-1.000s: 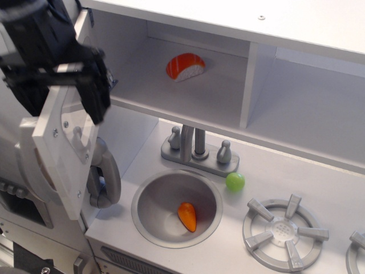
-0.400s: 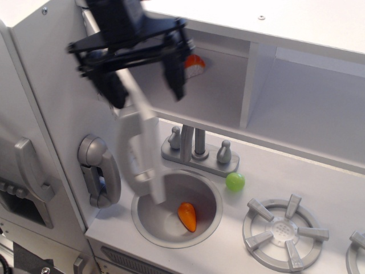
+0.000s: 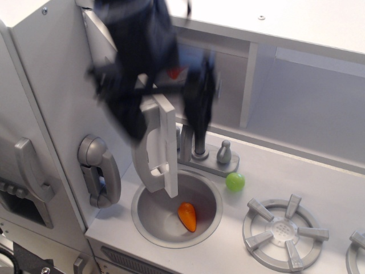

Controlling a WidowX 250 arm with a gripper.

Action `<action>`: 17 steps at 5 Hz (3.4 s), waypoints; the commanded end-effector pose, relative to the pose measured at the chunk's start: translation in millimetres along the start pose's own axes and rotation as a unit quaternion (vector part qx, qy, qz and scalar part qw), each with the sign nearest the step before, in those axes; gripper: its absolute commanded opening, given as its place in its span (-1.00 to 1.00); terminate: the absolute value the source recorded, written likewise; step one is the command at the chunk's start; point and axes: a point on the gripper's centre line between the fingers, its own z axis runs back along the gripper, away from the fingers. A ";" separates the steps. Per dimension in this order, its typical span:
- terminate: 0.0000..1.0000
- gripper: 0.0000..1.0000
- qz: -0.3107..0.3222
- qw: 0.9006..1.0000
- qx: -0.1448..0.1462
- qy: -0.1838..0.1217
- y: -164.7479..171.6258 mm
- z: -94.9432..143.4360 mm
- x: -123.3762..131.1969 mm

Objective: Close microwave

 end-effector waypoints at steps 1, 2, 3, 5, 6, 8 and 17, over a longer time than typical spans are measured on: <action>-1.00 1.00 -0.043 0.997 0.062 -0.007 56.8 -6.7 -18.9; -1.00 1.00 -0.016 0.996 0.087 -0.032 69.7 -14.9 1.9; -1.00 1.00 0.034 0.993 0.097 -0.055 75.2 -17.2 33.7; -1.00 1.00 0.065 0.992 0.080 -0.071 51.3 -22.5 74.1; -1.00 1.00 0.072 0.991 0.053 -0.096 36.0 -19.6 90.5; -1.00 1.00 0.080 0.982 -0.010 -0.172 16.4 -10.0 122.3; -1.00 1.00 0.032 0.996 0.068 -0.040 101.4 -6.8 42.6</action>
